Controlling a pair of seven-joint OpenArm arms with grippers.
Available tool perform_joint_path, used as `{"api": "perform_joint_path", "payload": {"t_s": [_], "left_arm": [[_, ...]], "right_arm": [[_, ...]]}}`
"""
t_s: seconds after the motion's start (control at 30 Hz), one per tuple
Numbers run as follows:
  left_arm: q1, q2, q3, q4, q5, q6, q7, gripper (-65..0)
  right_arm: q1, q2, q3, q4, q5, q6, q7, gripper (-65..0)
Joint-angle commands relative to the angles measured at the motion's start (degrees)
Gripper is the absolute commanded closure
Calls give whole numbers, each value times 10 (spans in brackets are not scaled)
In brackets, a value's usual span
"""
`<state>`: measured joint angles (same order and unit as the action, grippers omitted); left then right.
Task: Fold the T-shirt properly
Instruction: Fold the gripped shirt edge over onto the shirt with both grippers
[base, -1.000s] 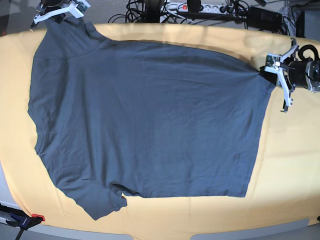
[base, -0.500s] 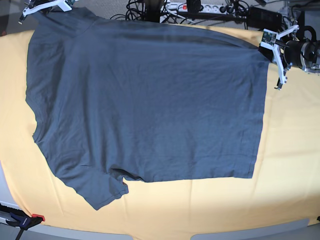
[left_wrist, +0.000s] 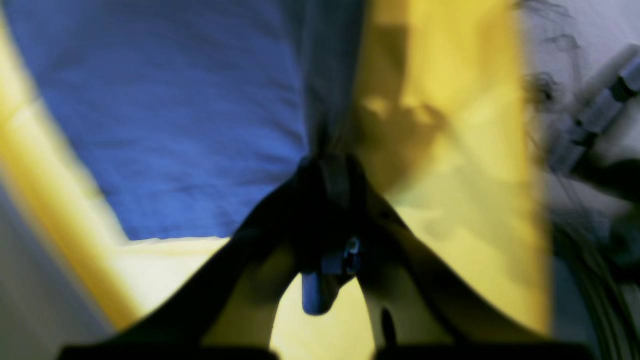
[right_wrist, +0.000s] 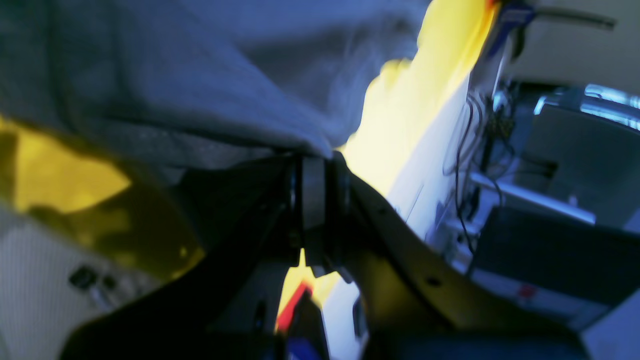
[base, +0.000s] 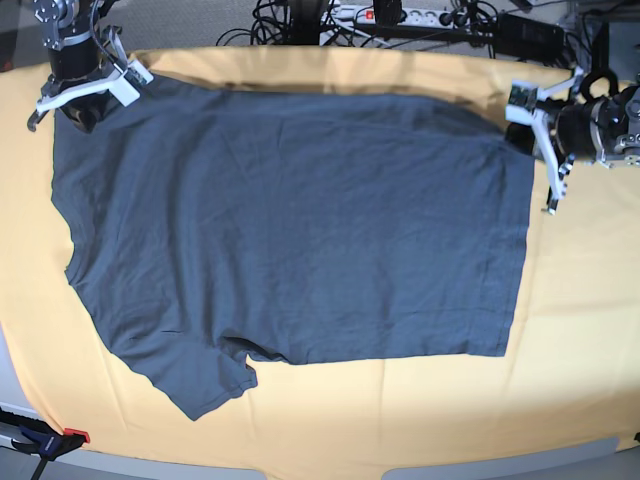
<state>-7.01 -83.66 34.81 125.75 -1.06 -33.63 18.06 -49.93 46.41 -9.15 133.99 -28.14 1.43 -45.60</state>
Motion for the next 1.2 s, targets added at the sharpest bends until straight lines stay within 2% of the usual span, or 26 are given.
{"api": "perform_joint_path", "payload": {"t_s": [0.0, 0.17, 0.27, 0.4, 0.6, 0.73, 0.83, 1.03, 1.17], "left_arm": [[-7, -6, -7, 0, 4, 16, 3, 0], [-7, 42, -7, -33, 8, 30, 4, 0], [-7, 71, -7, -63, 23, 75, 4, 0], [-6, 96, -7, -91, 41, 127, 5, 0], [-6, 110, -7, -112, 43, 129, 7, 0], [-5, 118, -7, -130, 53, 167, 20, 0], [-5, 127, -7, -139, 57, 184, 26, 0], [-5, 145, -7, -139, 56, 182, 32, 0], [-5, 153, -7, -142, 56, 183, 34, 0]], "right_arm": [[11, 12, 3, 10, 0, -8, 11, 0], [73, 16, 3, 10, 65, 16, 47, 0], [114, 15, 3, 10, 107, 23, 73, 0], [162, 16, 3, -31, 137, 34, 80, 0], [221, 12, 2, -102, 194, 62, 92, 0], [254, 12, 2, -135, 195, 61, 95, 0], [271, 12, 2, -141, 223, 62, 97, 0], [299, 9, 2, -142, 266, 86, 106, 0], [299, 9, 2, -142, 266, 82, 116, 0]]}}
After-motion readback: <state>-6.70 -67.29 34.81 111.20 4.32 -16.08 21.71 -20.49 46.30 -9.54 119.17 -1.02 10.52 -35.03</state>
